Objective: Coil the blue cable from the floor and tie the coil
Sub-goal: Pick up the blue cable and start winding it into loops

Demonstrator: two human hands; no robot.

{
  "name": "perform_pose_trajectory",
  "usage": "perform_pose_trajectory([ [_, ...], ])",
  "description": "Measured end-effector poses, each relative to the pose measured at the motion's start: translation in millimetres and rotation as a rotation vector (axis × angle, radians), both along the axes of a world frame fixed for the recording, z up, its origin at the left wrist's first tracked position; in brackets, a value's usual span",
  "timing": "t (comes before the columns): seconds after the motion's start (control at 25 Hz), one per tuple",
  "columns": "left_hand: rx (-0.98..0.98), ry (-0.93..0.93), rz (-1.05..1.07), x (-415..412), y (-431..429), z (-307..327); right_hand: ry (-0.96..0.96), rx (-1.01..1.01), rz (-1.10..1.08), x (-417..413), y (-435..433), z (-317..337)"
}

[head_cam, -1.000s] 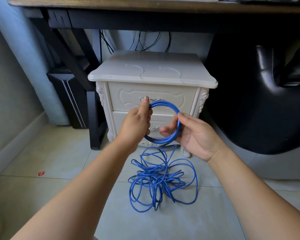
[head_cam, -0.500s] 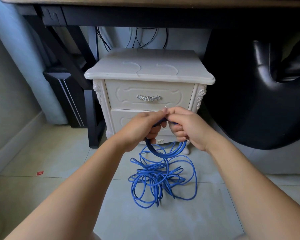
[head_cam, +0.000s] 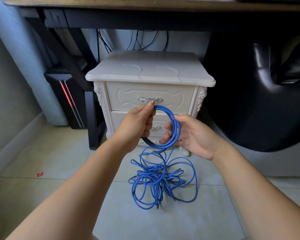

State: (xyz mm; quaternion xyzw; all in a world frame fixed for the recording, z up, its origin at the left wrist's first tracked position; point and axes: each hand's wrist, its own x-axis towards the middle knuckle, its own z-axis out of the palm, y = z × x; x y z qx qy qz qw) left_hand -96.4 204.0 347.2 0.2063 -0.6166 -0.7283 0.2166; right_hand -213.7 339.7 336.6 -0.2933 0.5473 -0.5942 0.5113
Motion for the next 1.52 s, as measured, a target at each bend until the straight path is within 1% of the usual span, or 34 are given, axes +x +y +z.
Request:
perform_pose_trajectory([
  [0.08,0.049,0.018,0.029,2.7,-1.3,0.7,0.007,-0.029,0.024,-2.8,6.4,-0.5],
  [0.16,0.108,0.050,0.013,4.8,0.2,1.9,-0.011,-0.115,-0.021,-1.6,6.8,-0.5],
  [0.28,0.259,0.111,-0.051,5.7,4.7,3.7,-0.208,-0.265,-0.124,5.3,-1.0,1.2],
  [0.32,0.325,0.125,-0.082,6.4,6.6,3.9,-0.245,-0.288,-0.153,6.2,-3.9,2.2],
  [0.36,0.388,0.133,-0.118,7.7,7.8,3.8,-0.241,-0.288,-0.181,6.5,-6.0,3.7],
  [0.44,0.457,0.113,-0.189,10.6,6.7,3.3,-0.135,-0.242,-0.232,5.4,-8.0,5.5],
  [0.48,0.443,0.082,-0.215,11.2,4.5,3.0,-0.048,-0.207,-0.253,5.0,-8.3,6.0],
  [0.56,0.336,-0.021,-0.244,9.7,0.0,2.7,0.166,-0.119,-0.256,6.7,-8.9,7.9],
  [0.6,0.252,-0.087,-0.245,7.9,-1.1,2.9,0.269,-0.072,-0.235,8.2,-9.5,9.4],
  [0.68,0.020,-0.212,-0.236,4.1,0.4,2.8,0.440,0.010,-0.174,10.3,-11.3,12.2],
  [0.76,-0.178,-0.261,-0.226,1.3,4.3,3.2,0.573,0.078,-0.142,11.0,-12.8,14.3],
  [0.8,-0.215,-0.251,-0.220,0.5,5.9,3.0,0.584,0.093,-0.156,11.7,-13.8,14.9],
  [0.84,-0.218,-0.226,-0.215,-0.1,6.5,2.3,0.536,0.083,-0.187,12.6,-14.6,15.4],
  [0.92,-0.220,-0.173,-0.188,0.1,6.4,2.1,0.335,-0.002,-0.227,12.1,-15.5,16.2],
  [1.0,-0.223,-0.139,-0.134,1.4,5.5,3.2,0.195,-0.060,-0.199,7.0,-12.2,15.3],
  [1.08,-0.179,-0.092,-0.098,4.0,3.4,5.4,0.121,-0.042,-0.147,1.6,-7.6,11.4],
  [1.2,-0.090,-0.025,-0.050,8.7,-1.8,7.9,-0.075,0.027,-0.100,-0.4,-4.0,-1.0],
  [1.28,0.005,0.011,0.006,11.3,-4.7,8.2,-0.186,0.009,-0.015,3.5,-3.0,-11.1],
  [1.36,0.076,0.038,0.059,13.0,-6.3,8.1,-0.222,-0.074,0.053,9.9,-2.4,-17.5],
  [1.4,0.088,0.045,0.074,13.9,-6.0,8.6,-0.257,-0.142,0.049,11.7,-2.5,-18.2],
  [1.52,0.103,0.055,0.083,13.3,-0.3,10.7,-0.353,-0.299,-0.095,12.4,-2.4,-9.2],
])
